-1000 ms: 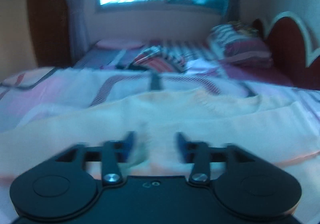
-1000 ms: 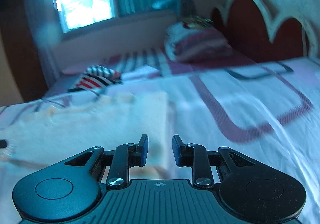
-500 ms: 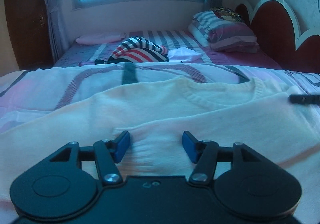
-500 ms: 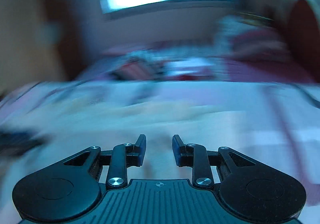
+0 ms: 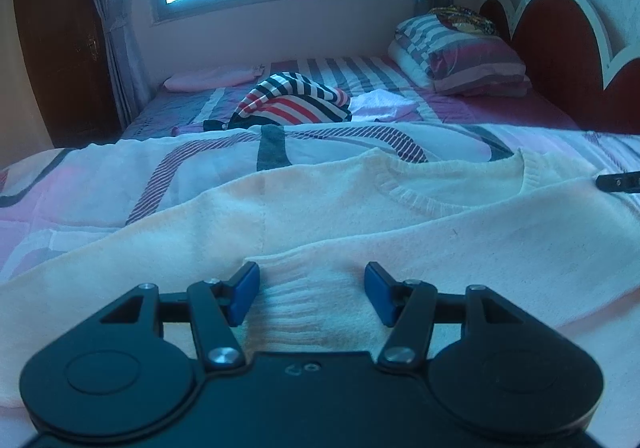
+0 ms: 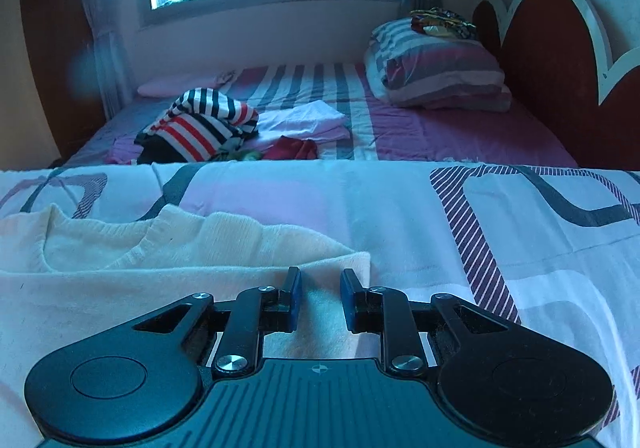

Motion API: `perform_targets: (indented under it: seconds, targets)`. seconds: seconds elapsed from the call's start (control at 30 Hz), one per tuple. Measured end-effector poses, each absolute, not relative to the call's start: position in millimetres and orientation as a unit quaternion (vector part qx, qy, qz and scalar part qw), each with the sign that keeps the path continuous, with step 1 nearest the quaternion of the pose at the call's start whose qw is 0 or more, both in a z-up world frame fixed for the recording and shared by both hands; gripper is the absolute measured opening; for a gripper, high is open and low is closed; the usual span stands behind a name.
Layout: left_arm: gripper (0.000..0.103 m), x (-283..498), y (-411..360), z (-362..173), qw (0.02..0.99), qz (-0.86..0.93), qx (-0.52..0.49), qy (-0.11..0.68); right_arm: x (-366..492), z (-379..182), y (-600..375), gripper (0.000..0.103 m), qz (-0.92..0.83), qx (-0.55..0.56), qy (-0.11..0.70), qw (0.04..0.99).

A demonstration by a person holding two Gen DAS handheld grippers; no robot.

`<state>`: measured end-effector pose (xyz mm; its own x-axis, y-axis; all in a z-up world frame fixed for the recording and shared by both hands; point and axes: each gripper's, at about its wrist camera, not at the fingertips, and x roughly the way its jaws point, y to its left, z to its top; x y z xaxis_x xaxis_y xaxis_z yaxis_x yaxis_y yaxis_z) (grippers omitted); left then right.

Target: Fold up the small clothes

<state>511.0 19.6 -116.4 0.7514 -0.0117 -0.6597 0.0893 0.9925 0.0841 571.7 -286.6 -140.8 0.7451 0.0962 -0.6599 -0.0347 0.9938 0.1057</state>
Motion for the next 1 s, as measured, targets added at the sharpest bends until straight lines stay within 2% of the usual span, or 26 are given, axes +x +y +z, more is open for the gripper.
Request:
perform_targets:
  seconds: [0.37,0.6,0.7,0.77,0.83,0.93,1.0]
  targets:
    - [0.056,502.5,15.7,-110.0,0.926,-0.013,0.086,0.368,543.9,-133.2,-273.8,0.023,0.045,0.019,0.368,0.929]
    - [0.058,483.5,30.9,-113.5,0.925,-0.006,0.084,0.37,493.9,-136.1,-259.7,0.023,0.054,-0.026,0.366,0.929]
    - [0.05,473.8,34.3,-102.4,0.932,-0.001,0.059,0.358,479.1,-131.9,-256.3,0.023,0.047,-0.031,0.355,0.933]
    - [0.05,463.6,32.0,-93.5,0.942,-0.011,0.037,0.333,462.6,-120.5,-257.6,0.023,0.056,-0.002,0.322,0.945]
    - [0.051,461.5,22.0,-93.6,0.943,-0.034,0.035,0.329,453.4,-119.1,-254.3,0.023,0.073,0.017,0.313,0.947]
    - [0.054,472.5,2.7,-113.9,0.923,-0.044,0.068,0.376,459.7,-141.6,-243.6,0.023,0.058,0.002,0.361,0.931]
    - [0.058,471.7,-1.6,-116.6,0.927,-0.036,0.085,0.364,457.4,-141.7,-238.8,0.023,0.052,-0.006,0.352,0.934]
